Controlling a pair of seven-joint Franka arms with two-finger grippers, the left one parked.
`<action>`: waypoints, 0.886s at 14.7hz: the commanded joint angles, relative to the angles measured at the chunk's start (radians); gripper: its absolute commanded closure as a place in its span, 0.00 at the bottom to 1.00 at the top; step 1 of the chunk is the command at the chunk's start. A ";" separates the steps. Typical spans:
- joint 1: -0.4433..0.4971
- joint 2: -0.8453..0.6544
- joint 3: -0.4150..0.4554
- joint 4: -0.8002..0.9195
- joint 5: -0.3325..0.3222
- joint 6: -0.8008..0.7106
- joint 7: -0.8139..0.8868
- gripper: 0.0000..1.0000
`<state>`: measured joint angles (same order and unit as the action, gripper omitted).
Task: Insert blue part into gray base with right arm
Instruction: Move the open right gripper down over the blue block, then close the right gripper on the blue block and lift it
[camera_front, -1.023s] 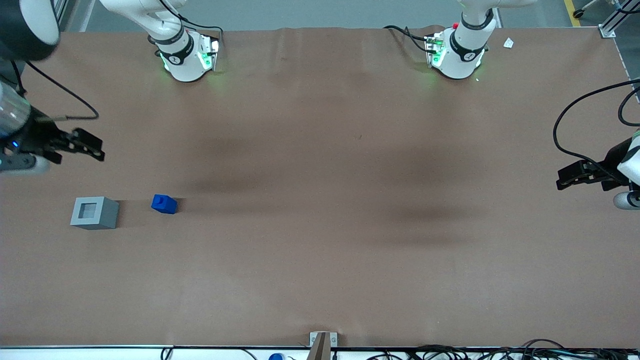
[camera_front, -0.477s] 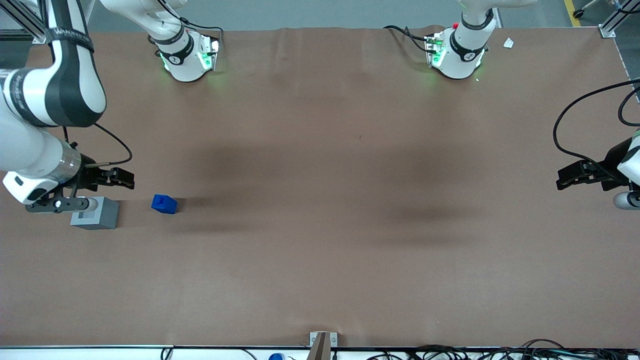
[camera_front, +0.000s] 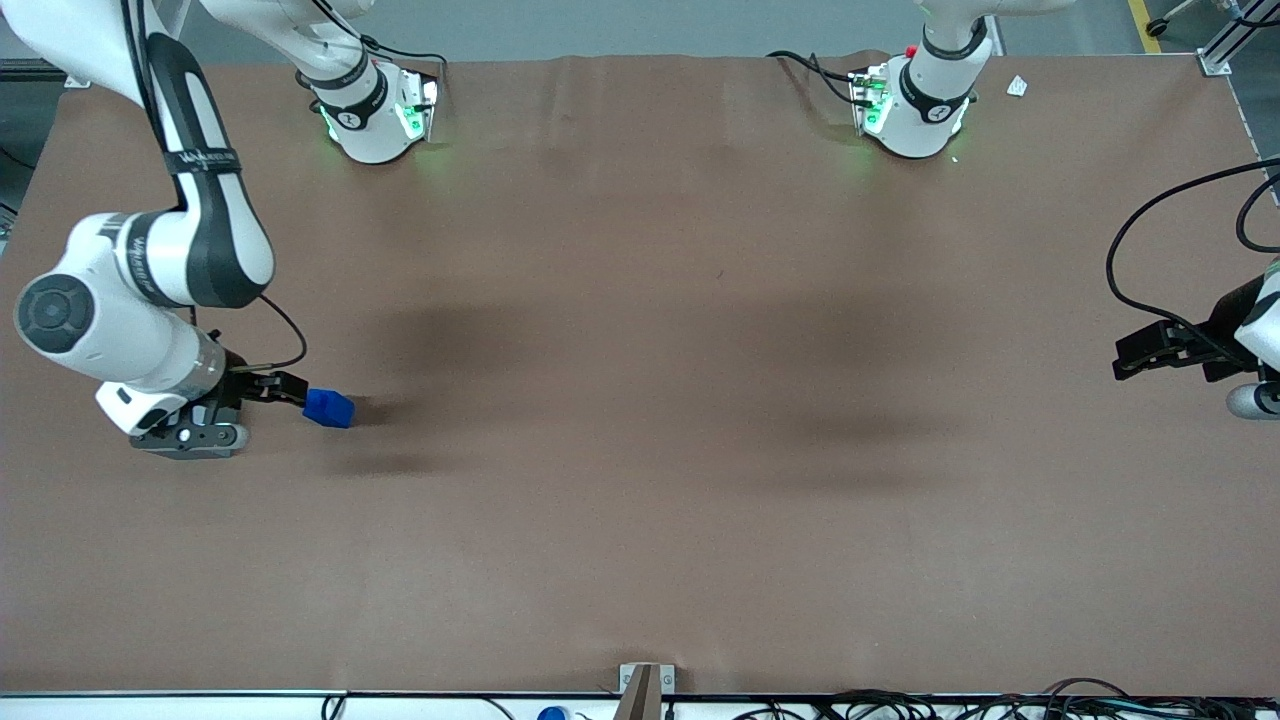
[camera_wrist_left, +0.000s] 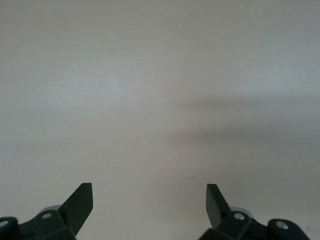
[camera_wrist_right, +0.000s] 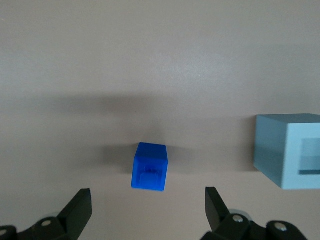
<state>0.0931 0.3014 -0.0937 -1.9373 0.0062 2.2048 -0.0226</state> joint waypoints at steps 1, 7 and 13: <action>-0.001 0.017 0.005 -0.048 0.006 0.059 0.029 0.00; -0.004 0.058 0.006 -0.071 0.006 0.093 0.029 0.07; -0.001 0.082 0.008 -0.135 0.006 0.201 0.048 0.17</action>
<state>0.0939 0.3873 -0.0931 -2.0534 0.0064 2.3885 -0.0032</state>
